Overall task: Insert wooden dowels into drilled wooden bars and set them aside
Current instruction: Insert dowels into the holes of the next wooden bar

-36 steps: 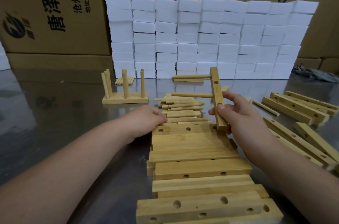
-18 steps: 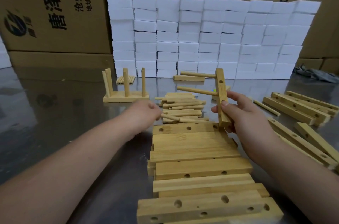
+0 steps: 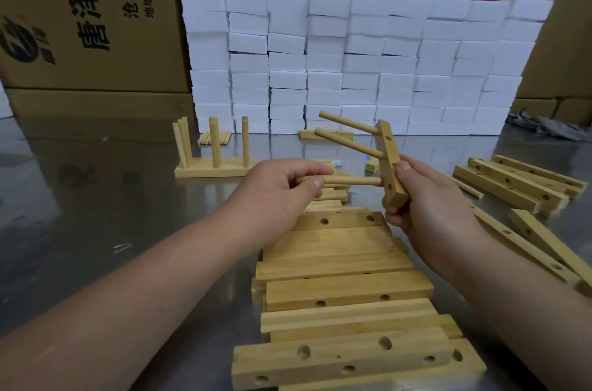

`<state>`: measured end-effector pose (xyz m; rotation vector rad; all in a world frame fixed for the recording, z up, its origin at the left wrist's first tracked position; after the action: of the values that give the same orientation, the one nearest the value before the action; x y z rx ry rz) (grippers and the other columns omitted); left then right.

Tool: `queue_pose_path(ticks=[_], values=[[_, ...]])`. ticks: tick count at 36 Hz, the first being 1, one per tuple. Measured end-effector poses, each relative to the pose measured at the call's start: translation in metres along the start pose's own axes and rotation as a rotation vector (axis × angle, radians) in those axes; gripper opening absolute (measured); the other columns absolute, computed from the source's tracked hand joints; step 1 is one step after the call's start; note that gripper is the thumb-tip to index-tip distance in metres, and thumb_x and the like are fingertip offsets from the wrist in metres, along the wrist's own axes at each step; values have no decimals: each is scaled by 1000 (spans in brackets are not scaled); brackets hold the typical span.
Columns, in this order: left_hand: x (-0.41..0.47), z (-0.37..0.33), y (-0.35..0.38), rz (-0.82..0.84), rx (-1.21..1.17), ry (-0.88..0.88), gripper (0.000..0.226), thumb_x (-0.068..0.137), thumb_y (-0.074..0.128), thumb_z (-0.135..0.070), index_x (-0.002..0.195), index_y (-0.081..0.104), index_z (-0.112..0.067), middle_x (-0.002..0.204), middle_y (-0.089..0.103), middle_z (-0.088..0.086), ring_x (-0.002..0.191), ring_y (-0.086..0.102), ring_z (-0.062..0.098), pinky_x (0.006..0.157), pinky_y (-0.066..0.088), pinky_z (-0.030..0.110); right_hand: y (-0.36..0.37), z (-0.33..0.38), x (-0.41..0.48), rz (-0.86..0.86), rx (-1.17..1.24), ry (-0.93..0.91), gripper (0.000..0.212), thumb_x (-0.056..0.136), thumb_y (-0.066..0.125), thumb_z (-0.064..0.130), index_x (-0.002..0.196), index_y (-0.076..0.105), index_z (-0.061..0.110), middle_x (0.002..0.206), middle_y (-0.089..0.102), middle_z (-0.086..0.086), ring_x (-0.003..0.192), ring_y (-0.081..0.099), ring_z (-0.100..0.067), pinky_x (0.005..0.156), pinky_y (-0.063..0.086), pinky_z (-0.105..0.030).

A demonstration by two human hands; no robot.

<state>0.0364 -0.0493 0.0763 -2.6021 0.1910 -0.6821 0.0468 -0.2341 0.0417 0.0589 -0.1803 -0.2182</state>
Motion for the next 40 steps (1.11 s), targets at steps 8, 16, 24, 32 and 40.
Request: queue_pose_path(ticks=[8, 16, 24, 32, 40], values=[[-3, -12, 7, 48, -3, 58, 28, 91, 54, -21, 85, 62, -48, 66, 60, -28, 59, 51, -13, 54, 35, 0, 1, 3, -1, -5, -16, -17, 34, 100, 39, 26, 127, 55, 14, 75, 56, 7, 56, 43, -12, 45, 36, -19], [-5, -15, 9, 86, 4, 72, 28, 92, 52, -21, 87, 62, -47, 67, 60, -27, 61, 50, -12, 58, 36, 0, 3, 5, -3, 11, -25, -43, 35, 100, 36, 23, 132, 49, 18, 81, 66, 5, 47, 42, -7, 42, 36, -17], [-5, -14, 9, 95, 52, 69, 27, 92, 51, -22, 85, 61, -46, 65, 58, -18, 59, 48, -7, 54, 37, 4, 6, 9, -8, 27, -54, -56, 31, 100, 35, 24, 126, 53, 22, 80, 67, 7, 47, 41, -7, 43, 36, -18], [-7, -22, 11, 80, 280, 161, 22, 91, 49, -31, 108, 63, -35, 78, 55, -20, 88, 46, -8, 68, 37, 6, 14, 16, -18, 56, -100, -144, 28, 100, 35, 26, 107, 61, 33, 85, 67, 9, 49, 47, -3, 44, 38, -16], [-9, -29, 15, 67, 361, 235, 23, 91, 46, -32, 101, 66, -27, 75, 54, -17, 85, 46, -7, 66, 36, 11, 18, 17, -23, 82, -59, -132, 29, 101, 33, 20, 114, 58, 15, 78, 59, 5, 45, 48, 0, 40, 39, -14]])
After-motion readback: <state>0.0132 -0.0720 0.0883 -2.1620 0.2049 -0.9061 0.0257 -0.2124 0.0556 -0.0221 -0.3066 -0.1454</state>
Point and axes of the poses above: each hand's wrist, its own x-axis towards the middle knuckle, its own y-axis out of the palm, z = x × y, the point moved 8 cm from there along x, towards the middle knuckle
